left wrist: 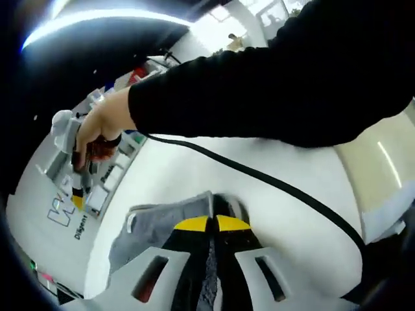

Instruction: Open the folded towel by lifting each exposed corner and separating the folded layers until the towel lies flat within the target outline without major curled edges

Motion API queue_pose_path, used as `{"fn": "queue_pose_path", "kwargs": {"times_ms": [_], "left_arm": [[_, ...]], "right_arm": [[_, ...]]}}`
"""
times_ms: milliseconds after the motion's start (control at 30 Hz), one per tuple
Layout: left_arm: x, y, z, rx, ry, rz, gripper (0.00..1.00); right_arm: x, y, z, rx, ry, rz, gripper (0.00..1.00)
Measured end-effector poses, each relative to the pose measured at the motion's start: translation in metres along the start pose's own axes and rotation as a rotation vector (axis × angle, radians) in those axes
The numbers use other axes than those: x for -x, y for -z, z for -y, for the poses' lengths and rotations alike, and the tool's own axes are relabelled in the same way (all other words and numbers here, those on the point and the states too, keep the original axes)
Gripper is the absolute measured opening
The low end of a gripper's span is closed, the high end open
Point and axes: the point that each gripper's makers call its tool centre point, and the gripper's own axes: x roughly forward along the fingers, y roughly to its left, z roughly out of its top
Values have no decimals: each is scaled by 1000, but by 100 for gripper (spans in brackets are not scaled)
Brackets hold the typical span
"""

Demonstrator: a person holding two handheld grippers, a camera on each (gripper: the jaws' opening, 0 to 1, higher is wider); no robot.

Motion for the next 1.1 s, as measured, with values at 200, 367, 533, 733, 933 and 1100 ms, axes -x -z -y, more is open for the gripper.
{"fn": "queue_pose_path", "kwargs": {"times_ms": [200,367,533,733,933,1100], "left_arm": [[2,-3,-3,18,-12,18,1],[3,-5,-5,21,-20,29,1],[4,-5,-5,23,-21,34,1],[5,-9,-8,32,-27,48,1],[5,-7,-7,32,-25,42,1],[6,-8,-9,31,-26,46,1]], "right_arm": [[-7,23,-2,-30,-57,-76,31],[-9,48,-11,-94,-76,-137,41],[-1,57,-15,-189,-111,-135,27],[0,69,-9,-229,-133,-179,23],[-1,73,-10,-250,-115,-194,32],[-3,78,-9,-273,-114,-211,26]]}}
